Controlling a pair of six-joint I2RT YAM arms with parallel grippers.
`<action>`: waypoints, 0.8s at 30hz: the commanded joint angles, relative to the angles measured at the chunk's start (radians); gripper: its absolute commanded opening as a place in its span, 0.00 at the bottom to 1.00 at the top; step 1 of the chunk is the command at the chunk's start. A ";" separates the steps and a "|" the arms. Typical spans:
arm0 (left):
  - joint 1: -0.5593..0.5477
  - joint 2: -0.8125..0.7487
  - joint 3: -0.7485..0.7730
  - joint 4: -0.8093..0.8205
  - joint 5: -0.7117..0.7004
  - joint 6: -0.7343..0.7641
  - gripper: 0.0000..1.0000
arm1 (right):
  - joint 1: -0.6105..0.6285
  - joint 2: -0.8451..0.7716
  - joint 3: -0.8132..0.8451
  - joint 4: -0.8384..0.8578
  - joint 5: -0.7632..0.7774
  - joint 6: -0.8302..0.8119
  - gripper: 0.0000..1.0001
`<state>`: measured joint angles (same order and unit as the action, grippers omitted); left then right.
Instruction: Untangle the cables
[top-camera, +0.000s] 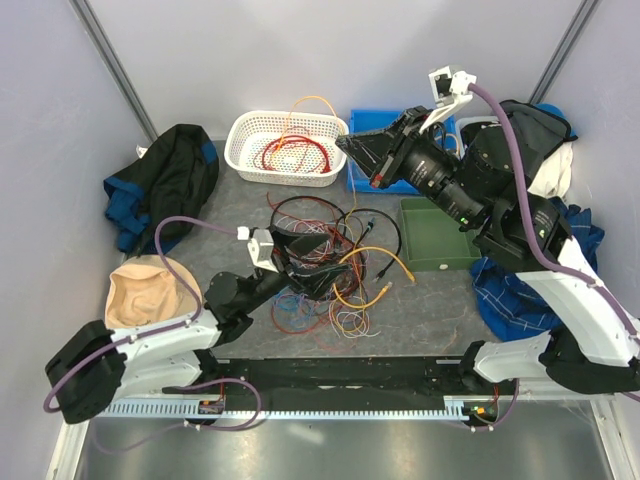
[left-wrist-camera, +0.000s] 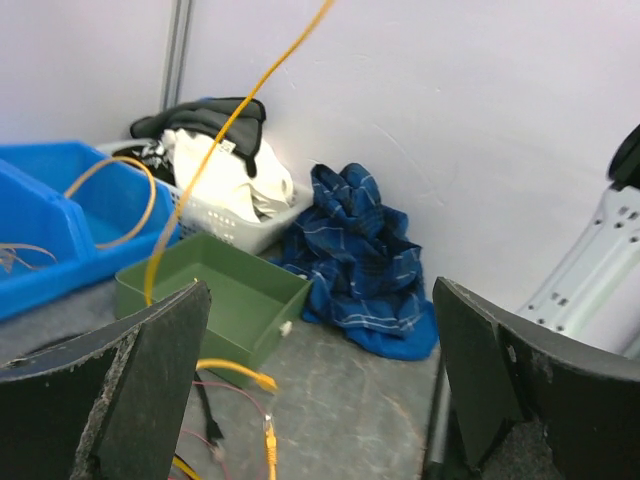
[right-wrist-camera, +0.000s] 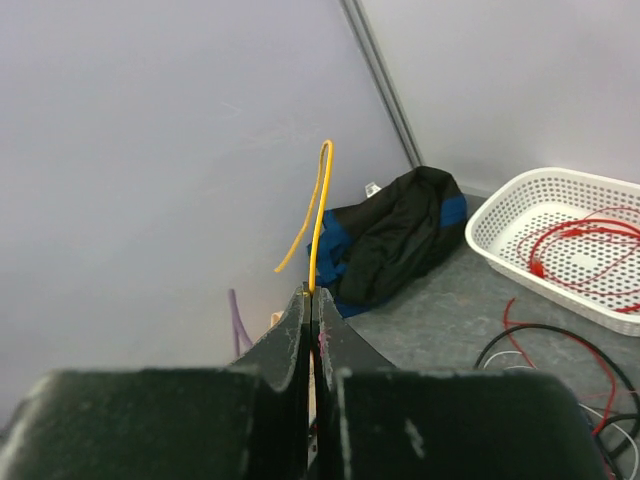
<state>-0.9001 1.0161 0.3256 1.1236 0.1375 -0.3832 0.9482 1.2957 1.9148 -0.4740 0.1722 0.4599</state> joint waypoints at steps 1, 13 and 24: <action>-0.011 0.111 0.062 0.148 -0.035 0.176 1.00 | 0.001 -0.001 0.055 -0.035 -0.074 0.056 0.00; -0.008 0.421 0.233 0.232 -0.193 0.323 0.88 | 0.003 -0.033 0.067 -0.087 -0.094 0.071 0.00; 0.043 0.267 0.339 -0.167 -0.309 0.216 0.02 | 0.001 -0.196 -0.126 -0.061 0.051 0.020 0.00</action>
<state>-0.8593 1.4292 0.6159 1.1973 -0.0425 -0.1226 0.9482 1.1938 1.8809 -0.5610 0.1184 0.5179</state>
